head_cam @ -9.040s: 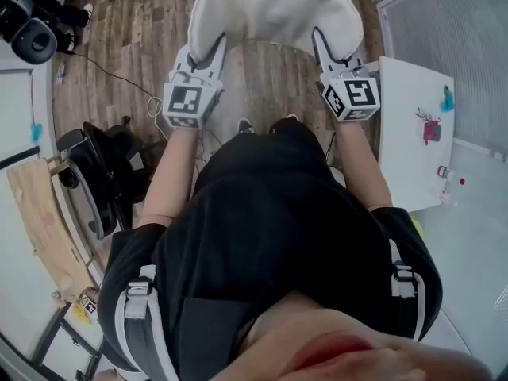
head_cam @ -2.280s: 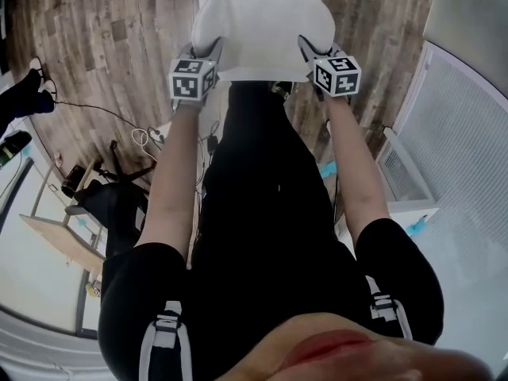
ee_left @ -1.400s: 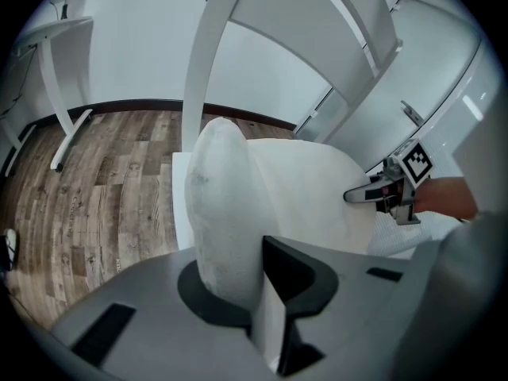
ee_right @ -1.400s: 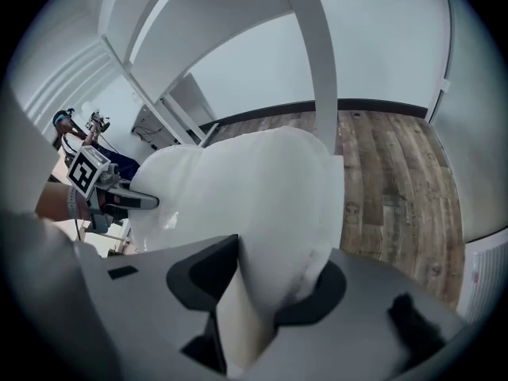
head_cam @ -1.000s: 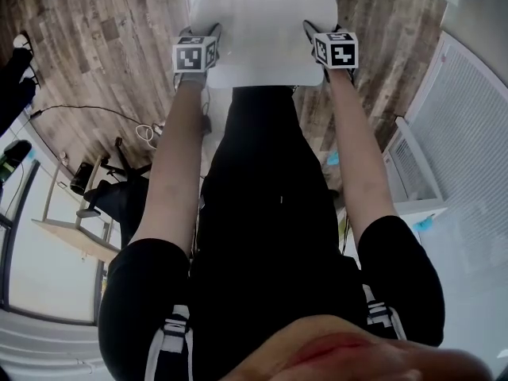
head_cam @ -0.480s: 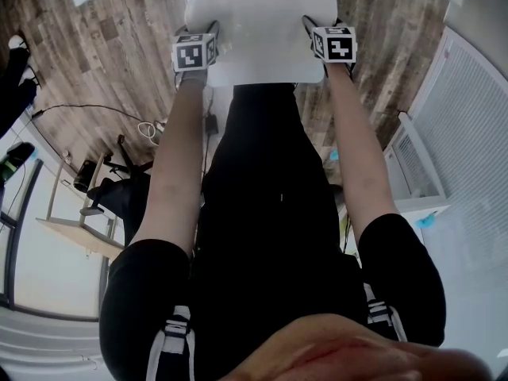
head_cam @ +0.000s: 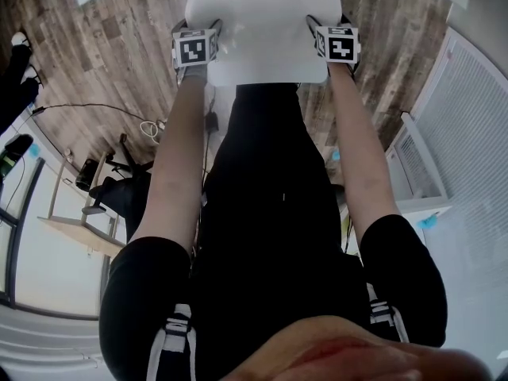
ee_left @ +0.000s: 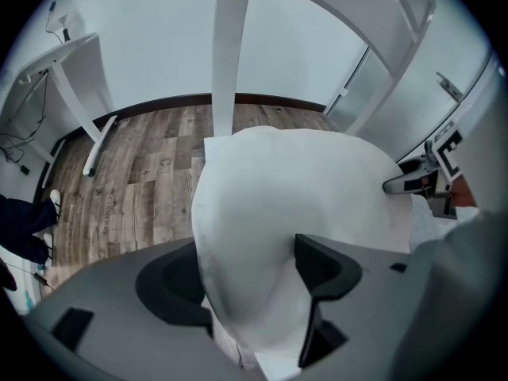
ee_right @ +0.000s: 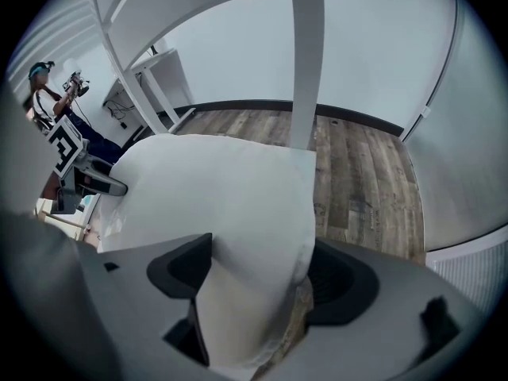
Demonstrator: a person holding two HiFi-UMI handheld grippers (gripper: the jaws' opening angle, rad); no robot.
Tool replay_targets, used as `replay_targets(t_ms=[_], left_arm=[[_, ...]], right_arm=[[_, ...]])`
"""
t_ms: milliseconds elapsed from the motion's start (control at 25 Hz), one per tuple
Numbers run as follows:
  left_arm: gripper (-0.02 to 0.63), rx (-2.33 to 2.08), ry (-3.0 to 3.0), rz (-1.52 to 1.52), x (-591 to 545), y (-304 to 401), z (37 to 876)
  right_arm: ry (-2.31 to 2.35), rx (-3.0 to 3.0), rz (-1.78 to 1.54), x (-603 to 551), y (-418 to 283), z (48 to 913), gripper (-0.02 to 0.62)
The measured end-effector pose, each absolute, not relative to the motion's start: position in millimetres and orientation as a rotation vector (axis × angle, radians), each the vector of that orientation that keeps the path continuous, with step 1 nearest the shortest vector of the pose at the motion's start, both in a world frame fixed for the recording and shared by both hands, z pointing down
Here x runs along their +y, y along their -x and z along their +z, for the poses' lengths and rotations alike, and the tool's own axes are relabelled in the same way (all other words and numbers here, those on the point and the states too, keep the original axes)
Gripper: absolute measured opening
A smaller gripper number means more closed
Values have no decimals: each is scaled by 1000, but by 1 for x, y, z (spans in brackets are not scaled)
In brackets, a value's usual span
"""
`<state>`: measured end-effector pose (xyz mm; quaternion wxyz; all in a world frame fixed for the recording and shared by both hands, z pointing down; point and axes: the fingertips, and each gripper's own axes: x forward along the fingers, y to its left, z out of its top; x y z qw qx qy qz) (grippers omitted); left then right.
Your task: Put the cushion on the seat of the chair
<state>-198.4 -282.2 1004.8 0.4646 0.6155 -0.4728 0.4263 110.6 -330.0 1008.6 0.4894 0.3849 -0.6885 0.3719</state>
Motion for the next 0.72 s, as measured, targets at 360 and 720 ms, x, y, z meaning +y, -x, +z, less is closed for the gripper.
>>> replay_targets(t_ms=[360, 720], left_arm=[[379, -1142, -1532, 1016, -281, 202, 1009], [380, -1210, -1557, 996, -284, 210, 976]], right_arm=[[-958, -1682, 906, -330, -118, 1011, 365], [-989, -1713, 854, -337, -127, 977, 364]])
